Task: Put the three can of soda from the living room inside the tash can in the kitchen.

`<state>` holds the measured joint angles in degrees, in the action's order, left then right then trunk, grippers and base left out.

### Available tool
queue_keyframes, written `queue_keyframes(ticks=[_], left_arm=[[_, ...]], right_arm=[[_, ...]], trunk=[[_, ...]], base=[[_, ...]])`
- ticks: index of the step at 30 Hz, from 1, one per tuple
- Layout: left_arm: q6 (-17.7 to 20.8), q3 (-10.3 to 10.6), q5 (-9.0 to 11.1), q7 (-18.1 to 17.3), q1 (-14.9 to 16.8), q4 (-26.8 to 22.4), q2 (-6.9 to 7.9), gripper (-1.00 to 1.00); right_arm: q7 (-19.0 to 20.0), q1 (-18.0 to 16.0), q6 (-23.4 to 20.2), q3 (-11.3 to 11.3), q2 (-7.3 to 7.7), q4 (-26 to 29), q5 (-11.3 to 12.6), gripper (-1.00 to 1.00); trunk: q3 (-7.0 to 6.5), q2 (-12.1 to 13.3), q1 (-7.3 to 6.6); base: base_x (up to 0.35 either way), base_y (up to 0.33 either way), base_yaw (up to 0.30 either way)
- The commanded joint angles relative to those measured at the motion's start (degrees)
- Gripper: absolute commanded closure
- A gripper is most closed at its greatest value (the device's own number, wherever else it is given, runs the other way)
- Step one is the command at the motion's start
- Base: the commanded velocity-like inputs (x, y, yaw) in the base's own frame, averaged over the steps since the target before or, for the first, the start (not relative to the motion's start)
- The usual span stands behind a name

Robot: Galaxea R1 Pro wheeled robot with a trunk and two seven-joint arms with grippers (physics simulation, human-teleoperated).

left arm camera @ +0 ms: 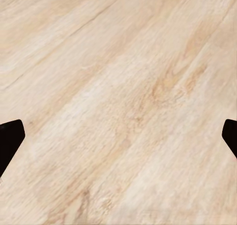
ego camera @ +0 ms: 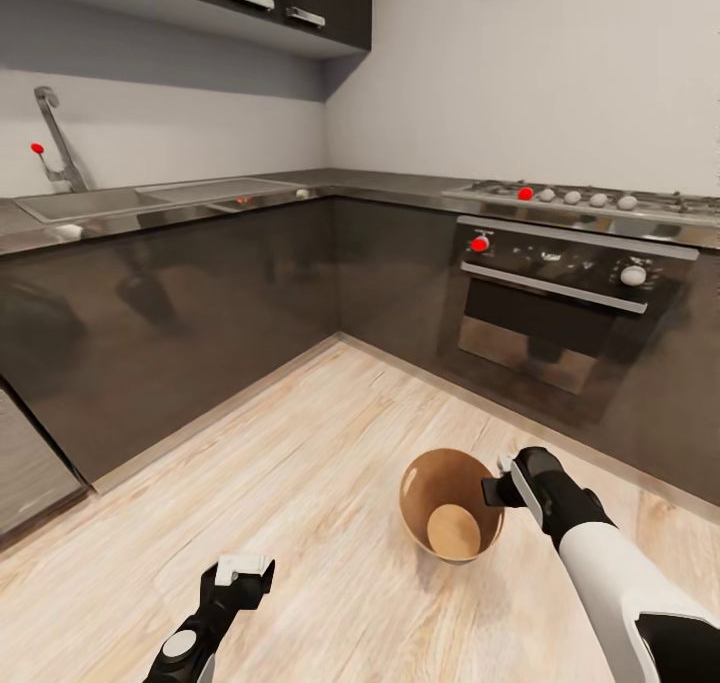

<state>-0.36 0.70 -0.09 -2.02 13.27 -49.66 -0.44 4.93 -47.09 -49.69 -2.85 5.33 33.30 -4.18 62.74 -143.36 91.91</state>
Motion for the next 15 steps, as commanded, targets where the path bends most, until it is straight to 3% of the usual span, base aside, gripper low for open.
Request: queue_keyframes(ticks=[1, 9, 15], left_arm=[[0.0, 0.0, 0.0, 0.0, 0.0, 0.0, 0.00, -1.00], [0.0, 0.0, 0.0, 0.0, 0.0, 0.0, 0.00, -1.00], [0.0, 0.0, 0.0, 0.0, 0.0, 0.0, 0.00, -1.00]], right_arm=[[0.4, 0.0, 0.0, -0.1, -0.11, 0.0, 1.1, 1.00], [0.4, 0.0, 0.0, -0.1, -0.54, 0.0, 1.0, 1.00], [0.4, 0.0, 0.0, -0.1, -0.58, 0.0, 1.0, 1.00]], trunk=[[-0.23, 0.0, -0.03], [-2.01, 0.1, -0.23], [-3.08, 2.5, -1.55]], base=[[0.000, 0.000, 0.000], [0.000, 0.000, 0.000], [0.000, 0.000, 0.000]])
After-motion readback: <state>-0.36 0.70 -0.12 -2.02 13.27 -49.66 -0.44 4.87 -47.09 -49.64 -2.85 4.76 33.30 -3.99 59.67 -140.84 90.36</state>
